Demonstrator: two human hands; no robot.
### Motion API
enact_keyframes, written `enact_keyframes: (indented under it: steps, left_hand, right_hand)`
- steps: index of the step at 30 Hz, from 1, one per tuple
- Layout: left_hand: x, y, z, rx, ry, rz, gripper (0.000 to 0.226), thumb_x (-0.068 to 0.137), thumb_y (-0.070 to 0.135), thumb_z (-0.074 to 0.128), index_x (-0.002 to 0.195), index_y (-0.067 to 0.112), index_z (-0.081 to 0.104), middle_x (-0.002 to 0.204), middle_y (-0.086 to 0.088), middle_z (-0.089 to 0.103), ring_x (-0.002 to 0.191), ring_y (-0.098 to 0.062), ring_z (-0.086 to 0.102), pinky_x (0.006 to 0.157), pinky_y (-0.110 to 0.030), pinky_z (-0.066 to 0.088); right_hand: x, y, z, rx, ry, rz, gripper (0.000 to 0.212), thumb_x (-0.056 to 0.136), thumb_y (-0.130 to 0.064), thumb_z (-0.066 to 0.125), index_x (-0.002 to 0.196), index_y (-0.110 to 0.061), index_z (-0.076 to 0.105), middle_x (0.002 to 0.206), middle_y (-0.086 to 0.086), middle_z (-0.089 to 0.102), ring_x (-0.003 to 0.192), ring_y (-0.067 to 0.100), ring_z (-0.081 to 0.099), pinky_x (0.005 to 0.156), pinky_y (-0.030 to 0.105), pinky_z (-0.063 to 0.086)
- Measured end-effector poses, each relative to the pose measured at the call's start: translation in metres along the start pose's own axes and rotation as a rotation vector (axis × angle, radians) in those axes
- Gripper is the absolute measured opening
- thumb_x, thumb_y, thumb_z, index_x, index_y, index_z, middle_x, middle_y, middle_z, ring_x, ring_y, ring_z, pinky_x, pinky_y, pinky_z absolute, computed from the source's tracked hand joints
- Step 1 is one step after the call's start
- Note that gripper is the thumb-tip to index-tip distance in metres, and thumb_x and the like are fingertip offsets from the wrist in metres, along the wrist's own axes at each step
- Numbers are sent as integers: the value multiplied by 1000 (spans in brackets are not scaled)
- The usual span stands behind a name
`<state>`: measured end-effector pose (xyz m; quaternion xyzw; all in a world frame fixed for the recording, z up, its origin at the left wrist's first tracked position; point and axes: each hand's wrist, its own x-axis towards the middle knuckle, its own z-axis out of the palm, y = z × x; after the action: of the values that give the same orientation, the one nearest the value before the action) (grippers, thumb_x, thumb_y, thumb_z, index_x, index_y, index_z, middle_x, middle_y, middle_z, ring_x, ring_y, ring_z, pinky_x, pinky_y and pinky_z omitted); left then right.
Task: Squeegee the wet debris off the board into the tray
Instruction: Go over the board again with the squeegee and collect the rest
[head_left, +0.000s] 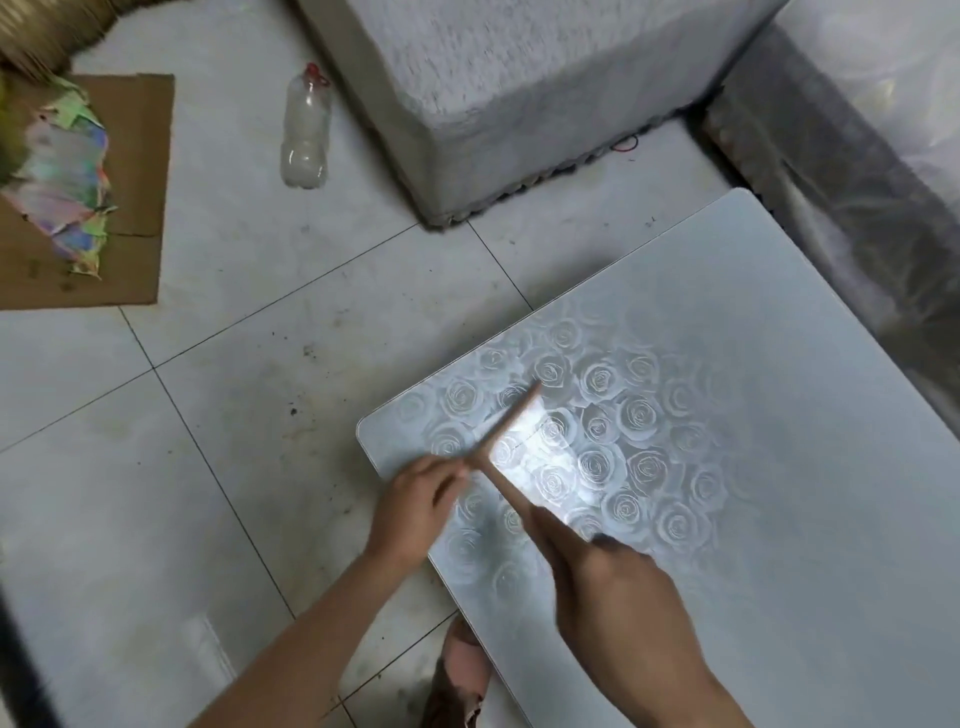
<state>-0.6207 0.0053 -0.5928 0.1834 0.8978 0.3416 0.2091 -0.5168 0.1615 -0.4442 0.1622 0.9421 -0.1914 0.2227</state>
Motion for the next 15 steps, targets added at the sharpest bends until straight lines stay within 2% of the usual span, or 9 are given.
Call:
enact_keyframes:
  steps: [3, 5, 7, 10, 13, 15]
  left_hand:
    - [16, -26, -37, 116, 177, -53, 27, 95, 19, 51, 109, 5, 70, 106, -13, 65, 97, -31, 62, 85, -37, 49]
    - [25, -43, -54, 187, 154, -193, 33, 98, 17, 46, 123, 4, 61, 121, -16, 58, 111, -34, 55, 92, -39, 43]
    - [31, -56, -61, 244, 67, -326, 41, 97, 13, 46, 137, 2, 47, 135, -19, 48, 123, -35, 45, 100, -42, 38]
    - [34, -57, -60, 280, -115, -432, 51, 97, 11, 40, 146, 4, 31, 147, -16, 37, 132, -33, 36, 106, -41, 33]
    - [30, -49, -54, 313, -257, -477, 60, 95, 10, 38, 152, 10, 18, 151, -10, 33, 134, -30, 36, 106, -38, 33]
    - [28, -46, -54, 290, -260, -519, 64, 93, 9, 39, 153, 15, 15, 152, -8, 34, 133, -30, 40, 104, -36, 35]
  right_hand:
    - [29, -33, 6, -25, 10, -57, 46, 92, -17, 38, 133, -37, 33, 72, 0, 33, 76, 32, 57, 59, 32, 28]
    - [43, -43, 11, -47, -22, -63, 49, 90, -11, 39, 133, -33, 35, 74, 3, 36, 76, 32, 54, 60, 32, 27]
    - [42, -34, 15, -56, -49, -43, 51, 90, -12, 38, 135, -36, 32, 75, 5, 45, 78, 32, 57, 60, 32, 28]
    - [5, 3, 17, -28, -127, 15, 55, 94, -20, 33, 137, -51, 20, 82, 4, 59, 82, 31, 61, 61, 32, 33]
    - [-32, 24, 5, -107, -183, 130, 63, 96, -27, 29, 132, -65, -6, 70, 0, 45, 72, 28, 51, 62, 32, 36]
    - [-34, 22, -6, -126, -176, 115, 71, 95, -27, 32, 129, -68, -15, 64, 1, 38, 69, 27, 45, 62, 32, 35]
